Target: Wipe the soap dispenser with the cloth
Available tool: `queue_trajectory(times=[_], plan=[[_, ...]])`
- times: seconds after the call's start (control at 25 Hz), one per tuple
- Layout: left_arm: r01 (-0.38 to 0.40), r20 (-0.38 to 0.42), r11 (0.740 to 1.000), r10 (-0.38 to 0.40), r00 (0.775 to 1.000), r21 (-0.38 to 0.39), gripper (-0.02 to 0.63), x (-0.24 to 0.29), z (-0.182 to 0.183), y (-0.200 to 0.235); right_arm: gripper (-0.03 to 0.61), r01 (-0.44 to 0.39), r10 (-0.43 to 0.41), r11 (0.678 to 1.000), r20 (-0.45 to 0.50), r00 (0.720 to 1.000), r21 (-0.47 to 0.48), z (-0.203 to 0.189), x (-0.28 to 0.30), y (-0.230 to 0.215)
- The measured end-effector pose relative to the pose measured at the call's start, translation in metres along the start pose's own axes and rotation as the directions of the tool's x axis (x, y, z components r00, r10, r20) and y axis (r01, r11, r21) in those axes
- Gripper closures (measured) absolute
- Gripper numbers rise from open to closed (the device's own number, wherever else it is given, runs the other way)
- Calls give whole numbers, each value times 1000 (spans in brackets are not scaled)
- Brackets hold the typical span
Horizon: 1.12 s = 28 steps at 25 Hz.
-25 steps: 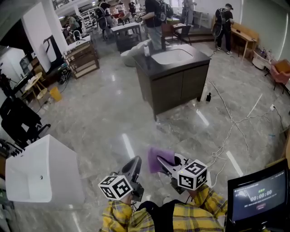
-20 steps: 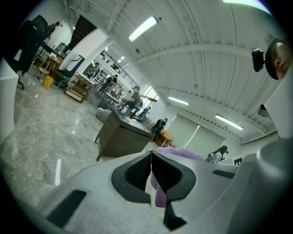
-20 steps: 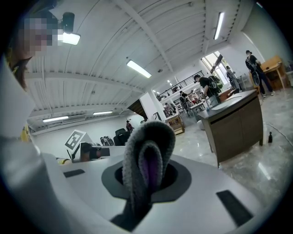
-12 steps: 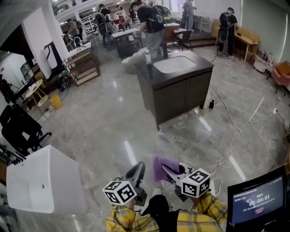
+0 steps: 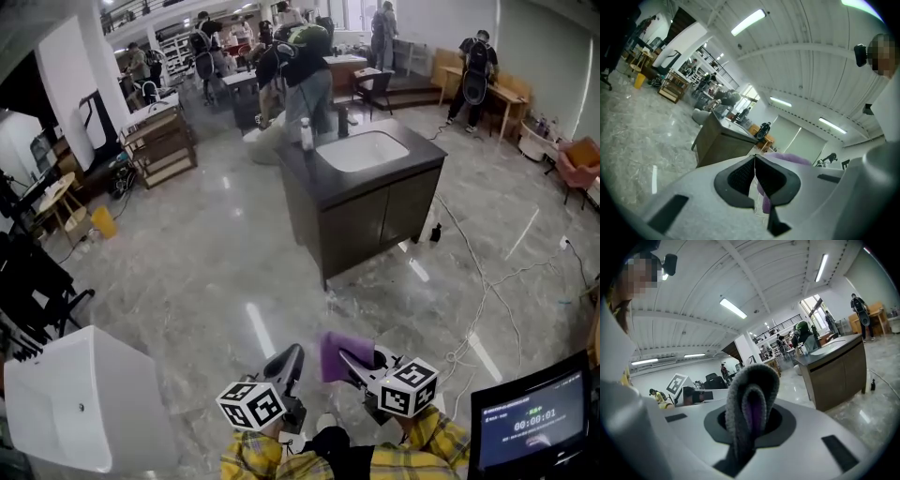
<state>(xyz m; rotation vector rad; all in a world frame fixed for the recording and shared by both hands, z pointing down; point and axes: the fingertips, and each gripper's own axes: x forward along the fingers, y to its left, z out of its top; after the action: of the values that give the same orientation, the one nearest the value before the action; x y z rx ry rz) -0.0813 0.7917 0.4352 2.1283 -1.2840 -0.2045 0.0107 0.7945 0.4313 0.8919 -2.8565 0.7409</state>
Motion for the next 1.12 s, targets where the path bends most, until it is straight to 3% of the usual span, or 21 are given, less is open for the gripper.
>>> queue_trajectory(times=[0.4, 0.64, 1.12], plan=[[33, -56, 999, -32, 998, 20, 606, 38, 30, 55, 537, 52, -53, 999, 14, 999, 15, 17, 64, -28], [17, -45, 1000, -17, 999, -4, 606, 52, 43, 74, 537, 61, -61, 998, 4, 998, 19, 28, 83, -42], [-38, -14, 999, 38, 999, 21, 606, 135, 88, 91, 537, -19, 19, 1000, 6, 1000, -3, 88, 128, -114]])
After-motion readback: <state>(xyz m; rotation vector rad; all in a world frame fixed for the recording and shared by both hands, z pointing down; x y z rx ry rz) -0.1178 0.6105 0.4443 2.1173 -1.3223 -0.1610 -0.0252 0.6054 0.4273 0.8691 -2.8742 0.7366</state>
